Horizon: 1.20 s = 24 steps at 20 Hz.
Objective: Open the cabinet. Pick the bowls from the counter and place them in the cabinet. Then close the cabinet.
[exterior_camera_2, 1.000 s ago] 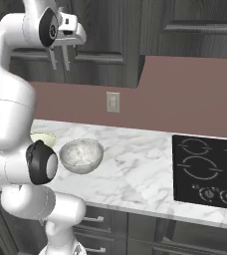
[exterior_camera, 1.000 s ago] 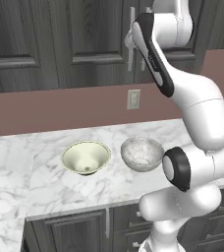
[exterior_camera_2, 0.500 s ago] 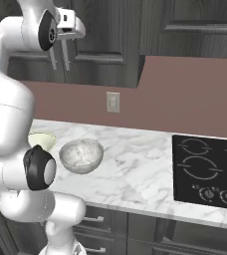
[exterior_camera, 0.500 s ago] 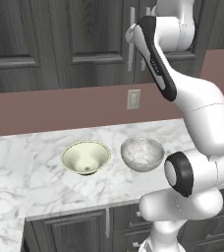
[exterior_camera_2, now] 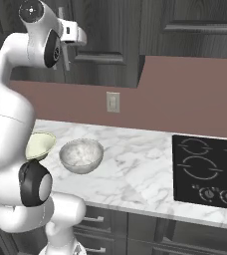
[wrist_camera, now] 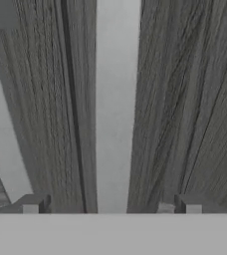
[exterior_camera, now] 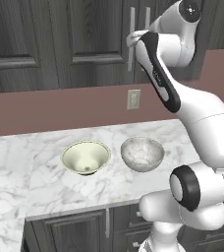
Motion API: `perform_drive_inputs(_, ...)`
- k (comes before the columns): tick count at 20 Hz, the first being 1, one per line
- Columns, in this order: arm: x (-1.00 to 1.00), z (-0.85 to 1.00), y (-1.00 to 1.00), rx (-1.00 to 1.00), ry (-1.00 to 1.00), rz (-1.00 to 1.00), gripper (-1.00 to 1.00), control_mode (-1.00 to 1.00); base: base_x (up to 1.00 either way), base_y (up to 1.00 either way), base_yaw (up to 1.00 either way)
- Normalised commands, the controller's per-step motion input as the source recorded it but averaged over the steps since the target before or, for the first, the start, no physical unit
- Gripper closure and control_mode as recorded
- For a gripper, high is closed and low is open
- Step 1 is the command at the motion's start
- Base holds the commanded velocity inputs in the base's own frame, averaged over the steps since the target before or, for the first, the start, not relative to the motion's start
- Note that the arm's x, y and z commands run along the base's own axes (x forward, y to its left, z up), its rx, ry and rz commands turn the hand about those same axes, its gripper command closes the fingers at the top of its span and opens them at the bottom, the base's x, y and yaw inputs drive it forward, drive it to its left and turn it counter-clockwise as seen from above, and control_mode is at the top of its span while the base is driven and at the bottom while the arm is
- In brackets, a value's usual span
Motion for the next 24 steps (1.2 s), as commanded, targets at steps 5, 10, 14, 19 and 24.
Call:
perform_drive_inputs(5,0.24,-0.4,0.02,0.02,-0.36,0.01,-1.0,-1.0,0.0,0.0,0.0)
perform_drive_inputs(10,0.78,-0.59,0.0,0.04,-0.23,0.0,-1.0,-1.0,0.0,0.0,0.0)
perform_drive_inputs(14,1.0,-0.42,-0.15,0.07,-0.17,0.0,-1.0,-1.0,0.0,0.0,0.0)
perform_drive_inputs(19,1.0,-0.29,-0.3,0.03,-0.24,0.0,-1.0,-1.0,0.0,0.0,0.0)
perform_drive_inputs(24,1.0,-0.51,0.24,-0.03,-0.32,-0.04,1.0,-1.0,0.0,0.0,0.0)
